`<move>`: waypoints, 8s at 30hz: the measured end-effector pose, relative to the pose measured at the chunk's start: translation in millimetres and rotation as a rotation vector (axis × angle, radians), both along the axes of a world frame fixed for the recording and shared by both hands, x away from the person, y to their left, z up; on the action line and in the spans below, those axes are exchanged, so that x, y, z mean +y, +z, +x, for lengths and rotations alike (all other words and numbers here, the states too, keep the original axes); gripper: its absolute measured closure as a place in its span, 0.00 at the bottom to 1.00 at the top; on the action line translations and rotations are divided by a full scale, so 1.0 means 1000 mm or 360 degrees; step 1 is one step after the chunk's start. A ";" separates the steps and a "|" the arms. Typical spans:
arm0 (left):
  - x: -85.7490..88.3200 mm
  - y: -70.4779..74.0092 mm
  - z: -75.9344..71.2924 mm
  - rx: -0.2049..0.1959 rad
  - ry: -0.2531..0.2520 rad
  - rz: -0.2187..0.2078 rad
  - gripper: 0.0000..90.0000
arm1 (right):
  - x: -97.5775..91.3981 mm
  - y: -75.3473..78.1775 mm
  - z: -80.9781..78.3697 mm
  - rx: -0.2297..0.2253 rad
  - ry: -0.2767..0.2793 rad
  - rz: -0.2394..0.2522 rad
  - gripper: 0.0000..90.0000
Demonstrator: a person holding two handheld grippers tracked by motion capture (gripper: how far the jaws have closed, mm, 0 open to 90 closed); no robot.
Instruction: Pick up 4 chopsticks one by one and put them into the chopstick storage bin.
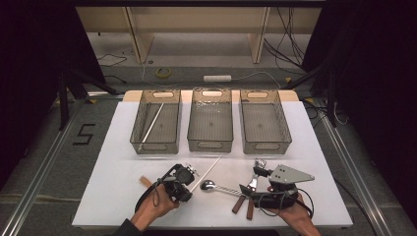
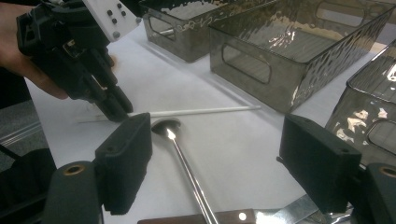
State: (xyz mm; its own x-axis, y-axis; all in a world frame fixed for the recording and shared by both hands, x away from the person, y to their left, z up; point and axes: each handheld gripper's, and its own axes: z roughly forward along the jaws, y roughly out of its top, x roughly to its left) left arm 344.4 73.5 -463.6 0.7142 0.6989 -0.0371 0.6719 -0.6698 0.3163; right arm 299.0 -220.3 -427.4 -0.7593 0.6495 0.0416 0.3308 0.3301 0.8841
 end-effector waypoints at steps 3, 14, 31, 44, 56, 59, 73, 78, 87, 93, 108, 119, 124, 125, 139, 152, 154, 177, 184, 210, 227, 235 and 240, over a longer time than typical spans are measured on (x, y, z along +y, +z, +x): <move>-0.001 0.000 0.001 0.0013 0.0005 0.0010 0.89 | 0.000 0.000 0.000 0.0000 -0.0004 0.0002 0.29; 0.001 0.000 0.002 0.0021 0.0053 -0.0011 0.92 | 0.000 0.000 0.000 -0.0003 0.0000 0.0001 0.29; 0.006 0.004 0.003 -0.0027 0.0062 -0.0058 0.93 | 0.000 0.000 0.000 -0.0002 0.0008 0.0000 0.29; 0.015 0.030 -0.001 -0.0149 0.0043 -0.0181 0.93 | 0.000 0.000 0.000 -0.0002 0.0008 0.0002 0.29; 0.026 0.063 -0.007 -0.0260 0.0014 -0.0313 0.93 | 0.000 0.000 0.000 -0.0001 0.0006 0.0002 0.29; 0.030 0.070 -0.006 -0.0303 0.0025 -0.0344 0.93 | 0.000 0.000 0.000 -0.0001 0.0006 0.0001 0.29; 0.062 0.096 0.016 -0.0415 0.0166 -0.0462 0.93 | 0.000 0.000 0.000 0.0003 0.0003 0.0007 0.29; 0.078 0.102 0.029 -0.0466 0.0253 -0.0479 0.93 | -0.001 -0.001 0.001 0.0004 -0.0002 0.0012 0.29; 0.097 0.107 0.059 -0.0515 0.0383 -0.0508 0.93 | -0.001 -0.001 0.001 0.0006 -0.0006 0.0012 0.29; 0.108 0.107 0.078 -0.0523 0.0457 -0.0494 0.93 | -0.001 0.000 0.001 0.0003 -0.0003 0.0014 0.29; 0.132 0.094 0.121 -0.0468 0.0625 -0.0457 0.93 | -0.002 -0.001 0.001 0.0004 -0.0002 0.0015 0.29; 0.143 0.081 0.142 -0.0471 0.0741 -0.0469 0.93 | -0.002 -0.001 0.001 0.0007 -0.0002 0.0018 0.29; 0.147 0.074 0.150 -0.0456 0.0789 -0.0456 0.93 | -0.002 -0.001 0.001 0.0005 0.0000 0.0025 0.29; 0.147 0.072 0.151 -0.0454 0.0796 -0.0454 0.93 | -0.002 -0.001 0.001 0.0005 0.0000 0.0025 0.29; 0.147 0.054 0.162 -0.0428 0.0854 -0.0457 0.93 | -0.002 -0.001 0.001 0.0009 0.0001 0.0022 0.29; 0.142 0.040 0.169 -0.0385 0.0874 -0.0430 0.93 | -0.002 -0.001 0.001 0.0010 0.0001 0.0027 0.29; 0.141 0.038 0.170 -0.0348 0.0869 -0.0443 0.92 | -0.003 -0.001 0.001 0.0010 0.0003 0.0026 0.29; 0.132 0.064 0.103 -0.0455 0.0648 -0.0725 0.36 | 0.001 -0.001 0.000 0.0013 0.0020 0.0008 0.29; 0.123 0.066 0.088 -0.0459 0.0549 -0.0694 0.32 | 0.001 -0.001 0.000 0.0018 0.0027 0.0004 0.29; 0.117 0.057 0.048 -0.0445 0.0480 -0.0567 0.27 | 0.004 -0.003 0.000 0.0035 0.0045 -0.0014 0.30; 0.119 0.046 0.033 -0.0417 0.0571 -0.0487 0.25 | 0.001 -0.004 0.000 0.0038 0.0042 -0.0008 0.30; 0.120 0.044 0.028 -0.0425 0.0507 -0.0498 0.24 | 0.000 -0.004 0.001 0.0044 0.0040 -0.0003 0.30; 0.121 0.044 0.025 -0.0414 0.0449 -0.0480 0.24 | 0.001 -0.004 0.000 0.0042 0.0039 -0.0004 0.30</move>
